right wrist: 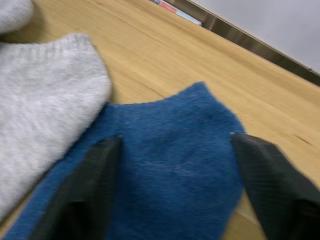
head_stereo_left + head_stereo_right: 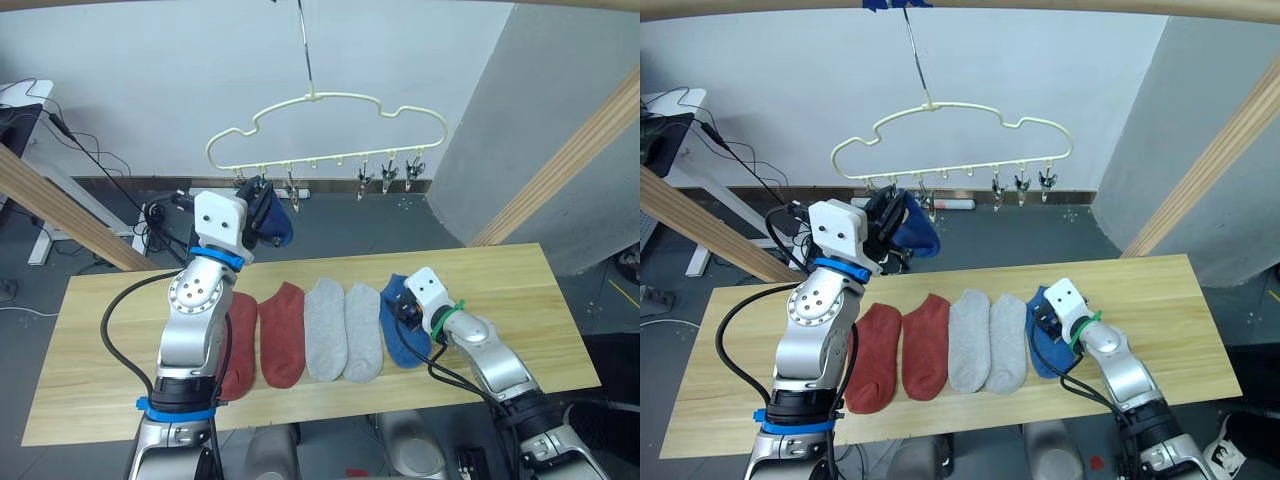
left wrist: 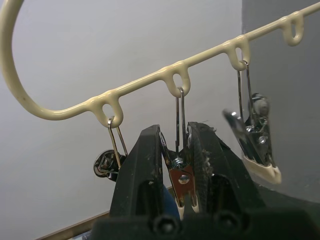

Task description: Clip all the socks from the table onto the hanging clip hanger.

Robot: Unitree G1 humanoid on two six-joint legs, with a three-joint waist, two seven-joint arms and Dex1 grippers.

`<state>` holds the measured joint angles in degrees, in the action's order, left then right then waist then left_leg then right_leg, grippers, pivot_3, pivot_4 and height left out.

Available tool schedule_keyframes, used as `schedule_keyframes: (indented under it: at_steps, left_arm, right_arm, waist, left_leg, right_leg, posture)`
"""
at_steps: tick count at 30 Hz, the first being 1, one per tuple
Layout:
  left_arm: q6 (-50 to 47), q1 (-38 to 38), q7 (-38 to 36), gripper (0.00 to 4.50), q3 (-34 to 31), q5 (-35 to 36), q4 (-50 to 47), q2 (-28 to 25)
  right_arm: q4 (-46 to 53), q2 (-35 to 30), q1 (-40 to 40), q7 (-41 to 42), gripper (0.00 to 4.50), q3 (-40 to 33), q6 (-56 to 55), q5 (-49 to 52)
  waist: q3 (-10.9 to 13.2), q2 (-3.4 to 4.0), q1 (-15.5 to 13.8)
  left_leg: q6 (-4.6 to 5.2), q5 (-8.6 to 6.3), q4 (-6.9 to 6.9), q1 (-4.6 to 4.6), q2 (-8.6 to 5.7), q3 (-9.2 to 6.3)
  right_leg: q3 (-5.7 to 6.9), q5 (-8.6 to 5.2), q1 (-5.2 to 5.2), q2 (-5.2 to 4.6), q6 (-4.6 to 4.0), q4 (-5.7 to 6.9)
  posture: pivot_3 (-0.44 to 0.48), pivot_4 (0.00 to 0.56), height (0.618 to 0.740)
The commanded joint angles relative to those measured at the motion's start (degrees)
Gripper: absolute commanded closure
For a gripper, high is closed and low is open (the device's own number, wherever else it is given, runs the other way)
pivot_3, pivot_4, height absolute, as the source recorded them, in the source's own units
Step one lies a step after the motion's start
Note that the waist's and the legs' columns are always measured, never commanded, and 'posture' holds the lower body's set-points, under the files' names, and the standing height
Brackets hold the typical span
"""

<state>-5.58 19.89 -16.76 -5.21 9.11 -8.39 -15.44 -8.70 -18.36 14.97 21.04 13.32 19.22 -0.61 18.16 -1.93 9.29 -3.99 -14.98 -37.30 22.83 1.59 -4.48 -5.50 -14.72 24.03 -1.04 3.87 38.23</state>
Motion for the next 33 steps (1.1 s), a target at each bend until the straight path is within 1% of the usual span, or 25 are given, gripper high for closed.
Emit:
schedule_keyframes:
  at_steps: [1, 5, 7, 10, 13, 16, 19, 22, 25, 29, 33]
  left_arm:
    - [-0.2, -0.6, -0.6, 3.97, -0.6, 1.1, -2.4, -0.4]
    - [-1.2, -0.7, -1.5, 3.98, -1.3, 2.1, -2.6, -1.0]
    - [-1.9, -0.6, -2.5, 3.98, -1.4, 3.1, -2.8, -1.5]
    - [-3.2, -0.5, -3.8, 3.98, -1.7, 4.7, -3.3, -2.3]
    - [-4.8, -0.1, -5.2, 3.98, -2.5, 7.1, -3.9, -3.3]
    - [-7.6, 0.9, -6.8, 3.98, -3.5, 10.3, -4.8, -4.2]
    - [-9.7, 1.3, -7.5, 3.98, -3.8, 11.9, -5.4, -5.2]
    - [-11.9, 2.1, -7.6, 3.99, -4.0, 13.4, -6.0, -5.4]
    - [-13.8, 2.7, -7.8, 3.99, -3.8, 14.7, -6.8, -5.3]
    - [-17.5, 3.7, -6.8, 3.99, -4.1, 17.5, -8.0, -4.4]
    - [-20.9, 4.4, -5.8, 3.99, -4.8, 19.9, -9.2, -4.5]
  right_arm:
    - [-1.2, 0.3, -1.4, 0.1, 2.40, -1.8, 2.1, 0.4]
    - [-0.5, 0.4, -2.3, 0.6, 3.86, -2.6, 2.7, 0.4]
    - [0.1, 0.4, -2.6, 0.9, 4.49, -2.7, 2.8, 0.2]
    - [2.7, -0.5, -3.0, 1.4, 4.50, -2.3, 1.6, -0.8]
    - [8.5, -2.9, -2.6, 3.1, 4.50, -1.1, 0.0, -2.7]
    - [15.5, -5.2, -0.1, 6.1, 4.50, 1.0, -1.5, -4.3]
    - [19.2, -5.5, 3.3, 8.0, 4.50, 3.2, -2.4, -5.7]
    - [20.5, -2.9, 7.9, 8.8, 4.50, 5.0, -2.4, -5.6]
    - [19.3, 0.9, 12.2, 9.1, 4.50, 6.9, -2.9, -5.6]
    - [14.0, 5.9, 17.0, 9.2, 4.50, 10.3, -5.1, -6.4]
    - [9.1, 10.3, 19.3, 8.0, 4.50, 11.7, -7.5, -7.0]
  waist:
    - [0.0, 0.00, -0.1]
    - [0.0, 0.00, -0.4]
    - [0.0, 0.00, -0.7]
    - [0.0, 0.01, -1.0]
    - [0.0, 0.02, -1.1]
    - [0.0, 0.02, -1.0]
    - [0.0, 0.02, -0.8]
    - [0.0, 0.01, -1.0]
    - [0.0, 0.01, -1.0]
    - [0.0, 0.01, -1.0]
    - [0.0, 0.01, -1.0]
  left_leg:
    - [0.00, 0.00, -0.03, 0.00, 0.00, 0.00]
    - [0.00, 0.00, -0.18, 0.01, -0.01, 0.00]
    - [0.00, 0.00, -0.25, 0.02, -0.01, 0.00]
    - [0.00, 0.00, -0.34, 0.02, -0.01, 0.00]
    - [0.00, -0.01, -0.43, 0.07, -0.02, 0.00]
    - [0.00, -0.01, -0.50, 0.11, -0.02, 0.04]
    - [0.00, 0.00, -0.54, 0.10, 0.03, 0.03]
    - [0.00, 0.00, -0.57, 0.08, 0.04, -0.03]
    - [-0.01, 0.00, -0.57, 0.10, 0.03, -0.03]
    - [0.00, -0.01, -0.57, 0.10, 0.02, -0.03]
    - [0.00, -0.01, -0.57, 0.11, 0.02, -0.05]
  right_leg:
    - [0.00, 0.01, -0.01, 0.00, 0.02, -0.01]
    - [-0.01, 0.04, -0.06, 0.00, 0.07, -0.01]
    - [-0.01, 0.04, -0.08, 0.00, 0.08, -0.01]
    - [-0.02, 0.05, -0.11, 0.01, 0.10, -0.01]
    - [-0.03, 0.06, -0.10, 0.01, 0.13, -0.01]
    - [-0.07, 0.08, -0.05, 0.01, 0.16, 0.00]
    - [-0.07, 0.07, -0.02, 0.08, 0.18, 0.07]
    - [-0.03, 0.07, 0.00, 0.11, 0.18, 0.30]
    - [-0.04, 0.08, 0.04, 0.11, 0.16, 0.35]
    - [-0.04, 0.08, 0.06, 0.07, 0.16, 0.38]
    - [-0.02, 0.08, 0.06, 0.06, 0.15, 0.37]
  posture:
    - [-0.192, 0.310, 0.740]
    - [-0.192, 0.308, 0.740]
    - [-0.191, 0.304, 0.740]
    - [-0.189, 0.302, 0.740]
    - [-0.190, 0.306, 0.740]
    - [-0.191, 0.306, 0.740]
    - [-0.196, 0.300, 0.740]
    - [-0.192, 0.300, 0.740]
    - [-0.192, 0.301, 0.740]
    - [-0.192, 0.306, 0.740]
    - [-0.186, 0.309, 0.740]
